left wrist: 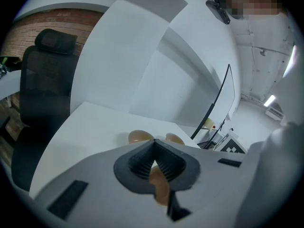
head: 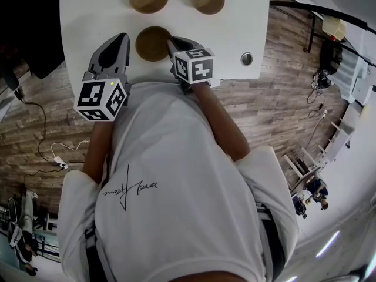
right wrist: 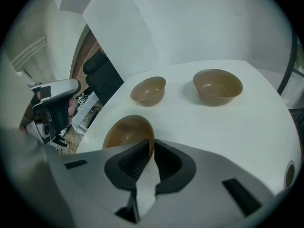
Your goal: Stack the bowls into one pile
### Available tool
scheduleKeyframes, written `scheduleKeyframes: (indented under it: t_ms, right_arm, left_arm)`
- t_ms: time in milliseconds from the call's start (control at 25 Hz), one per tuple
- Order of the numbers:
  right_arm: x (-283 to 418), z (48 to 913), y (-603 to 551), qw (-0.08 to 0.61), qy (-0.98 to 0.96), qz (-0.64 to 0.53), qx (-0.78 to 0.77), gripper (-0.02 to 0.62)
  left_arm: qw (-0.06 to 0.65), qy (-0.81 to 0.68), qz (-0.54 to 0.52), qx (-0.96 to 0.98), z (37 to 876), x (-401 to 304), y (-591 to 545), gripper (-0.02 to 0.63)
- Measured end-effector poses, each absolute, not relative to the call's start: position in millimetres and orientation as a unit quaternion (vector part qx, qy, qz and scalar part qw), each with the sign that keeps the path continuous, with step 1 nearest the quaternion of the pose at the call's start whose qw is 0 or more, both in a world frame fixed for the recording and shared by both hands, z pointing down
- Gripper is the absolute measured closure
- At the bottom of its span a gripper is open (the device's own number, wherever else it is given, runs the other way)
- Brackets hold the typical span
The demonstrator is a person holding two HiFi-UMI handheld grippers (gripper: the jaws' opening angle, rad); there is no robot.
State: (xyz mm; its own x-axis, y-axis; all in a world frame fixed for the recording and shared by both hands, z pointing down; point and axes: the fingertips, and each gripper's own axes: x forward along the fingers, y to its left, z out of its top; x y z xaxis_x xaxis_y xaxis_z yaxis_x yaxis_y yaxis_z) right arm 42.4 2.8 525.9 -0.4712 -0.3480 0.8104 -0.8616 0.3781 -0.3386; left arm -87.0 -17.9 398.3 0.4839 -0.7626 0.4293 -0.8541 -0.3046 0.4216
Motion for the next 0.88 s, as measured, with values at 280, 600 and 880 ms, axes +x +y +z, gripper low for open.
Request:
scheduleKeyframes:
  t_ms: [280, 600, 880]
  right_arm:
    - [42.6, 526.3, 2.8, 0.336, -0.763, 0.388, 0.393, 0.565]
    - [42.2, 524.4, 3.7, 0.338, -0.763, 0.389, 0.390, 0.575]
    - [41.3, 522.9, 4.7, 0.336, -0.763, 0.394, 0.386, 0.577]
  left_arm:
    - [0.315, -0.501, 0.076, 0.802, 400.7, -88.2, -17.9, 0.603]
    - [0.321, -0.503, 0.071, 0.800, 402.3, -91.5, -20.0, 0.603]
    - [0.324, -0.502, 0.069, 0.799, 404.7, -93.9, -17.9, 0.603]
